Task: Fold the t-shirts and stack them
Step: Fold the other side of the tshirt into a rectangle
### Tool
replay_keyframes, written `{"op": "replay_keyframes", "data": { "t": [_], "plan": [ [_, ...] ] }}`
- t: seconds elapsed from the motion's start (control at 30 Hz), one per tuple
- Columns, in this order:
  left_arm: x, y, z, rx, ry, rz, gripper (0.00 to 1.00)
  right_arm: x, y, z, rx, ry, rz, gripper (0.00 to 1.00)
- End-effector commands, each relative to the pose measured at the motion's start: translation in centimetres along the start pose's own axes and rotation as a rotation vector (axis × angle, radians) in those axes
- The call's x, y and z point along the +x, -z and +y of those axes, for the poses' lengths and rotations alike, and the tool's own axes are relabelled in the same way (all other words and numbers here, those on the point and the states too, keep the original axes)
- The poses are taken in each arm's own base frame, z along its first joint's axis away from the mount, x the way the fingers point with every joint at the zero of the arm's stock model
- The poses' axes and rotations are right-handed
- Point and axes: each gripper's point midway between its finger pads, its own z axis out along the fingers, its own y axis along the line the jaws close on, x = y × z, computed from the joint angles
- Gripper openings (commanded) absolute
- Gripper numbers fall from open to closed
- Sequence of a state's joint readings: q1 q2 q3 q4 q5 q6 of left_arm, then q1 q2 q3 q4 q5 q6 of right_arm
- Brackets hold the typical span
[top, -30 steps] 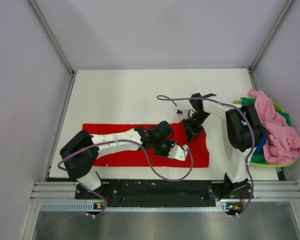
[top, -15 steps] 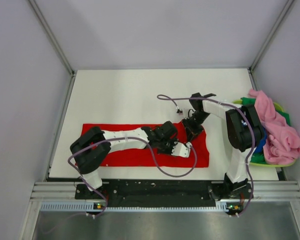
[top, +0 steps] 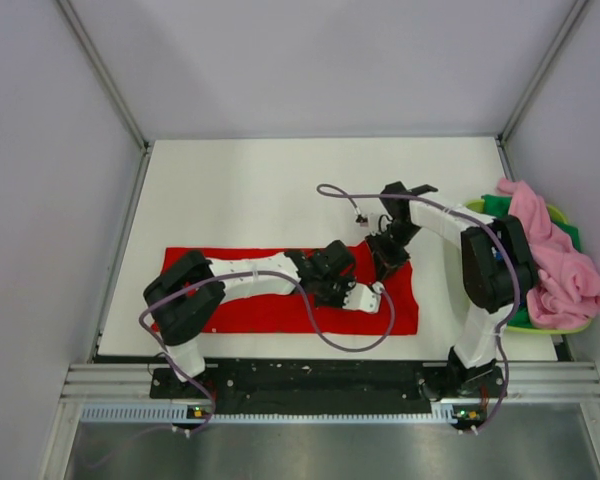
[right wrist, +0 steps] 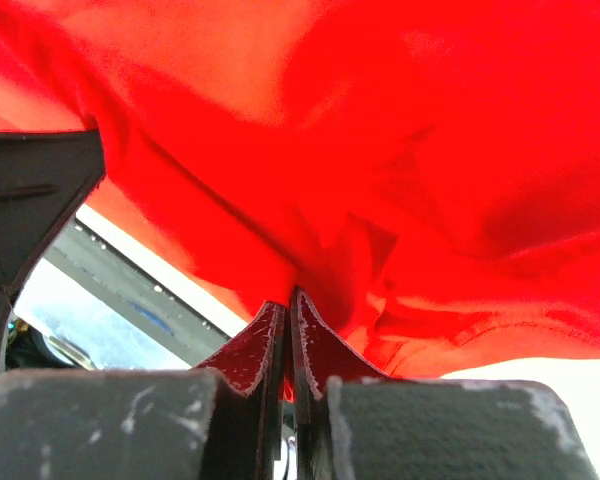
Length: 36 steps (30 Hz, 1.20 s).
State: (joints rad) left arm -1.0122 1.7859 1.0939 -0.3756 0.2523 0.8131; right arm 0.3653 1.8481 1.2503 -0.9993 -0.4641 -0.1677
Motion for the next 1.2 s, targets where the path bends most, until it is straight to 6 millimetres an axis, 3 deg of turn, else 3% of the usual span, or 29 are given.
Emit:
{"op": "replay_keyframes", "data": {
  "t": [0.0,0.13,0.33,0.43,0.53,0.67,0.7,0.77,0.87,1.0,1.07,1.17],
  "plan": [
    [-1.9,4.5,0.4,0.043,0.028,-0.112,0.0,1.8,1.5,3.1,0.018,-0.002,0.034,0.0],
    [-1.2,6.2,-0.3,0.109,0.059,-0.143,0.0,4.1,0.7,5.1,0.025,-0.033,0.143,0.0],
    [1.0,5.8,-2.8,0.175,0.04,-0.098,0.0,5.5,0.4,6.4,0.02,-0.115,0.211,0.0],
    [1.3,5.6,-3.1,0.181,0.036,-0.097,0.0,7.1,-0.4,5.9,0.051,-0.179,0.256,0.0],
    [1.3,5.2,-3.1,0.189,0.035,-0.104,0.0,7.7,-1.1,6.7,0.02,-0.165,0.301,0.01],
    [1.7,4.9,-3.1,0.202,0.032,-0.079,0.0,7.9,-1.6,6.8,0.014,-0.152,0.306,0.24],
    [1.8,5.0,-3.1,0.205,0.028,-0.069,0.05,7.7,-1.3,6.9,0.017,-0.141,0.288,0.32],
    [2.1,5.3,-3.3,0.213,0.012,-0.056,0.16,7.1,-0.1,7.4,0.013,-0.109,0.219,0.43],
    [1.8,6.4,-3.6,0.214,-0.017,-0.066,0.36,5.0,2.7,7.3,0.044,-0.09,0.063,0.49],
    [-0.2,8.6,-4.2,0.265,-0.032,-0.123,0.41,0.6,6.3,6.6,0.054,-0.129,-0.219,0.5],
    [-1.6,9.3,-4.2,0.281,-0.028,-0.174,0.4,-1.3,7.1,5.2,0.089,-0.176,-0.33,0.44],
    [-3.1,8.1,-1.8,0.186,0.056,-0.222,0.36,-3.9,7.0,2.5,0.143,-0.256,-0.447,0.17]
  ]
}}
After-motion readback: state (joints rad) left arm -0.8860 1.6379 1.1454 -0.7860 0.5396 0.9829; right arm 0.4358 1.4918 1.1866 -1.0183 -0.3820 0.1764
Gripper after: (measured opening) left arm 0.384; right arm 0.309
